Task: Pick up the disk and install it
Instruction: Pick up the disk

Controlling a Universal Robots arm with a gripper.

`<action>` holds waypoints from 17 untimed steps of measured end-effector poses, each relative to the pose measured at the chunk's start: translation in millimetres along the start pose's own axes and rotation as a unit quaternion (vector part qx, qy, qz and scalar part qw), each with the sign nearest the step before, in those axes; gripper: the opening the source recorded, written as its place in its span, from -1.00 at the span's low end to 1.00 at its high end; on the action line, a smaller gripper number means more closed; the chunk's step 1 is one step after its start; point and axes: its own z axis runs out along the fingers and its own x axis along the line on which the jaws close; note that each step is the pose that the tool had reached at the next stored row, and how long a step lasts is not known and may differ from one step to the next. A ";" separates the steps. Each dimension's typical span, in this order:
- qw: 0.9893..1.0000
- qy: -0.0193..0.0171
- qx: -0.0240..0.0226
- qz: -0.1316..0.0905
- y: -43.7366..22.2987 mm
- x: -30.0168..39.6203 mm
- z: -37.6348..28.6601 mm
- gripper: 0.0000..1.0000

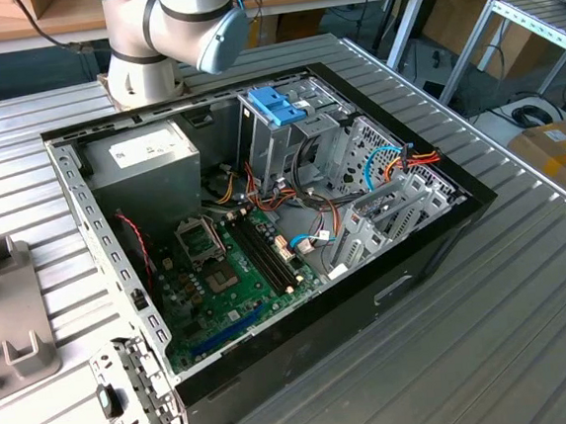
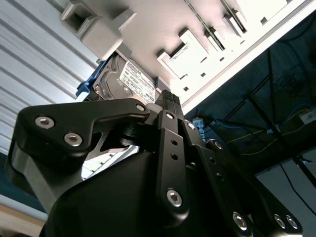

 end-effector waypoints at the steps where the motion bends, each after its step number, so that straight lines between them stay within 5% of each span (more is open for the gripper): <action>1: 1.000 0.000 0.000 -0.004 0.0 0.0 0.0 -0.80; 17: 0.999 0.002 0.001 -0.050 0.0 0.0 0.0 -0.80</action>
